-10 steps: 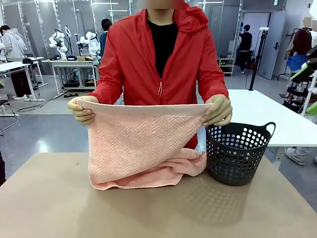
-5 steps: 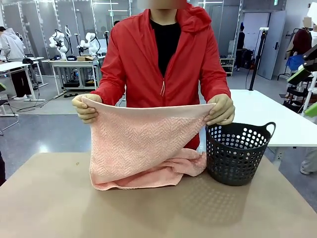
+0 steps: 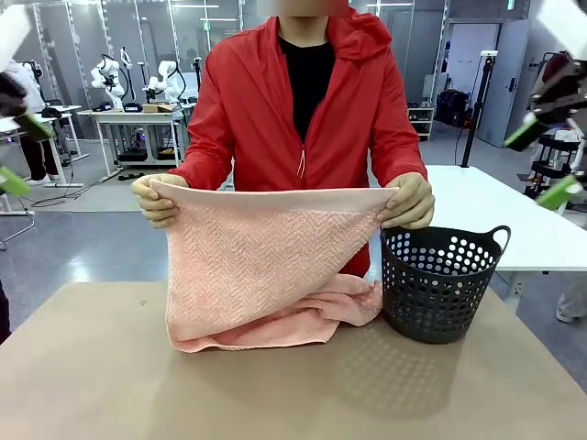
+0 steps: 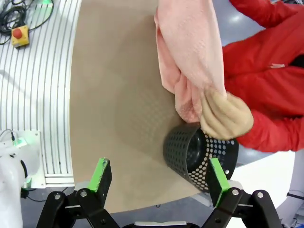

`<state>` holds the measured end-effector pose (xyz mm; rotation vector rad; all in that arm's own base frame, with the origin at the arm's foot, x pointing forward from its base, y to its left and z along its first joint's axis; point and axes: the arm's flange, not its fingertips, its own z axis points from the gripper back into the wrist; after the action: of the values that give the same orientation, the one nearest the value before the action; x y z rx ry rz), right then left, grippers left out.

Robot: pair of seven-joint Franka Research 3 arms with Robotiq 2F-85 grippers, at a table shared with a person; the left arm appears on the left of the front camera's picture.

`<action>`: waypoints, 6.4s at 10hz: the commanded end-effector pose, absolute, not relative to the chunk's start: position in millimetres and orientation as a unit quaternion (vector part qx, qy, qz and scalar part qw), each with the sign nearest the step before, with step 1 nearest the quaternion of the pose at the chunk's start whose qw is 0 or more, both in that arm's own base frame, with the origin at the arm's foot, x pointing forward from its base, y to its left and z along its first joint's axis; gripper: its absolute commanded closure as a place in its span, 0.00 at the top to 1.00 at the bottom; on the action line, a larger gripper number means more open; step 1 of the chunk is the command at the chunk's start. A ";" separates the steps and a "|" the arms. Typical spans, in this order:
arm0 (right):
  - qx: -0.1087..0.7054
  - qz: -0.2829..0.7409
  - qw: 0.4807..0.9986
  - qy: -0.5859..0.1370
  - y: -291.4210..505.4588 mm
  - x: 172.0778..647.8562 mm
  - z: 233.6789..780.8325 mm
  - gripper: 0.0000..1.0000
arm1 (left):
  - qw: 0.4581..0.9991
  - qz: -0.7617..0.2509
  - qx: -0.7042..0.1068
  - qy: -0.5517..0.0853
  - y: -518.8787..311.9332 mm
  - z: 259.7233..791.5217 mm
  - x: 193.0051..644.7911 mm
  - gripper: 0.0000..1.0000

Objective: Fold the towel.
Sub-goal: Grab the top end of the 100 cm Hotel Towel extended by the human, then release the end of the 100 cm Hotel Towel you were holding and grab the top end of the folded side.

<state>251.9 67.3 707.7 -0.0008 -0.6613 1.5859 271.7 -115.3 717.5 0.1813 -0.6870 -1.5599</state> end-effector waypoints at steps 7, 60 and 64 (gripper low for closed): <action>-0.071 0.697 0.672 -0.241 203.0 325.4 723.8 1.00 | 0.645 -0.724 0.131 -0.207 -239.6 727.6 339.0 1.00; -0.055 0.718 0.676 -0.158 243.3 431.3 630.9 0.00 | 0.693 -0.702 0.085 -0.142 -269.5 637.6 442.4 0.00; -0.055 0.718 0.676 -0.158 243.3 431.3 630.9 0.00 | 0.693 -0.702 0.085 -0.142 -269.5 637.6 442.4 0.00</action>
<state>431.2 243.5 630.9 -0.1237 -0.3552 1.6146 442.8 -270.0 636.1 0.1884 -0.3148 -1.5682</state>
